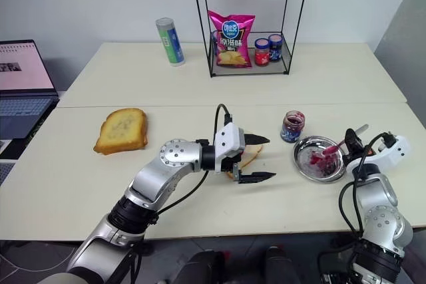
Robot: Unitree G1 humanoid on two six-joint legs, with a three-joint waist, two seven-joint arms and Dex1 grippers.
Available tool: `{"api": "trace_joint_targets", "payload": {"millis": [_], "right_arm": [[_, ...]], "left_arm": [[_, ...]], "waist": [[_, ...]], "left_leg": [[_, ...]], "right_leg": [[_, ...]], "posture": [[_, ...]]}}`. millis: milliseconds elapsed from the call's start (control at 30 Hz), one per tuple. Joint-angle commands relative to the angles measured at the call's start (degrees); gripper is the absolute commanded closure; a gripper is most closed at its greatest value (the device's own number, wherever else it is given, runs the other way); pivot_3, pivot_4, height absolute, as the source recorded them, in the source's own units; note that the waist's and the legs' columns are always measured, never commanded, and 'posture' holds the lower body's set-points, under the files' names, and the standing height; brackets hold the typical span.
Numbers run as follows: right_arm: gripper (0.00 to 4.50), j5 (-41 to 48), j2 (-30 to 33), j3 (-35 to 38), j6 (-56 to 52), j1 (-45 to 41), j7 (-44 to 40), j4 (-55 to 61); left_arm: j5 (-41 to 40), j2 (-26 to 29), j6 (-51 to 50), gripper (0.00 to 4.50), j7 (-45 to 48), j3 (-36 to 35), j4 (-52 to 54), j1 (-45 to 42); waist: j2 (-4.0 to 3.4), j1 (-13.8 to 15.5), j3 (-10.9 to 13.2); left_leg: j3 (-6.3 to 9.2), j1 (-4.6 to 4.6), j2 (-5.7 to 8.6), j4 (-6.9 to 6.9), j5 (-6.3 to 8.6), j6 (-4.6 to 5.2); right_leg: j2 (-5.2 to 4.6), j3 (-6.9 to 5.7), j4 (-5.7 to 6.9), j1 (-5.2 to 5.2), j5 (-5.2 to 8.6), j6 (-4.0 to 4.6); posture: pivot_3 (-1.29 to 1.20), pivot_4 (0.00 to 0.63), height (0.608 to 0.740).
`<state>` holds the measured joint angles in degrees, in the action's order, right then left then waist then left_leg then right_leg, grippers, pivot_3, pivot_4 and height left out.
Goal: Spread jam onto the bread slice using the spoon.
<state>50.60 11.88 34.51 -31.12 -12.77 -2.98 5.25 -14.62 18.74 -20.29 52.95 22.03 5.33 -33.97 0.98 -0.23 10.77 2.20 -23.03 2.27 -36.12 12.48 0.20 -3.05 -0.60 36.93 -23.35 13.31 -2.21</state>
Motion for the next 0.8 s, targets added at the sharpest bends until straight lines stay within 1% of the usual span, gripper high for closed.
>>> {"api": "trace_joint_targets", "payload": {"millis": [33, 400, 433, 467, 533, 633, 667, 800], "right_arm": [[4.49, 0.15, 0.37, 1.3, 4.4, -1.21, -3.41, -3.21], [4.49, 0.29, 0.18, -0.39, 6.02, -1.46, -4.72, -5.89], [4.03, 0.42, 0.15, -0.42, 5.99, -1.42, -4.61, -5.74], [3.87, 0.53, 0.25, -0.39, 5.98, -1.41, -4.62, -5.81], [3.36, 0.56, 0.52, -0.3, 6.03, -1.43, -4.71, -6.09], [2.72, 0.48, 0.75, -0.14, 6.11, -1.54, -4.55, -6.19], [2.56, 0.52, 0.82, -0.09, 6.11, -1.62, -4.5, -6.21], [1.61, 0.93, 0.77, 0.01, 5.99, -1.78, -3.7, -5.28]], "left_arm": [[-0.44, -0.33, -0.51, 0.0, -0.58, -1.47, 3.15, -0.61], [-0.69, 0.3, -1.55, 0.0, -0.49, -2.05, 4.35, -0.35], [-0.72, 0.27, -1.68, 0.0, -0.54, -2.14, 4.41, -0.44], [-0.72, 0.26, -1.73, 0.0, -0.53, -2.19, 4.42, -0.52], [-0.76, 0.3, -1.94, 0.0, -0.48, -2.33, 4.69, -0.48], [-0.82, 0.34, -2.14, 0.0, -0.39, -2.43, 4.95, -0.33], [-0.81, 0.28, -2.17, 0.0, -0.4, -2.44, 4.88, -0.39], [-0.86, 0.2, -2.3, 0.0, -0.4, -2.58, 4.84, -0.59]], "waist": [[0.0, -0.04, 0.0], [-0.01, -0.07, 0.0], [-0.01, -0.07, 0.0], [-0.01, -0.07, 0.0], [-0.01, -0.04, 0.0], [-0.01, -0.04, 0.0], [-0.01, -0.04, -0.01], [-0.01, -0.05, -0.01]], "left_leg": [[-0.01, 0.01, 0.0, 0.0, 0.0, 0.0], [0.0, 0.02, -0.01, 0.0, 0.0, 0.0], [0.0, 0.02, -0.01, 0.0, 0.0, 0.0], [0.0, 0.02, -0.01, 0.0, 0.0, 0.0], [0.0, 0.02, -0.01, 0.0, 0.0, 0.0], [0.0, 0.02, -0.01, 0.0, 0.0, 0.0], [0.0, 0.02, -0.01, 0.0, 0.0, 0.0], [0.0, 0.03, -0.01, 0.0, 0.0, 0.0]], "right_leg": [[0.0, 0.0, 0.01, 0.0, 0.0, 0.0], [0.0, 0.02, 0.03, 0.0, 0.0, 0.0], [0.0, 0.02, 0.03, 0.0, 0.0, 0.0], [0.0, 0.02, 0.03, 0.0, 0.0, 0.0], [0.0, 0.02, 0.03, 0.0, 0.0, 0.0], [0.0, 0.03, 0.03, 0.0, 0.0, 0.01], [-0.01, 0.04, 0.03, 0.0, 0.0, 0.01], [-0.01, 0.03, 0.04, 0.0, -0.01, 0.01]], "posture": [[0.0, 0.15, 0.74], [0.0, 0.15, 0.74], [0.0, 0.15, 0.74], [0.0, 0.15, 0.74], [0.0, 0.15, 0.74], [0.0, 0.15, 0.74], [0.0, 0.15, 0.74], [0.0, 0.15, 0.74]]}}
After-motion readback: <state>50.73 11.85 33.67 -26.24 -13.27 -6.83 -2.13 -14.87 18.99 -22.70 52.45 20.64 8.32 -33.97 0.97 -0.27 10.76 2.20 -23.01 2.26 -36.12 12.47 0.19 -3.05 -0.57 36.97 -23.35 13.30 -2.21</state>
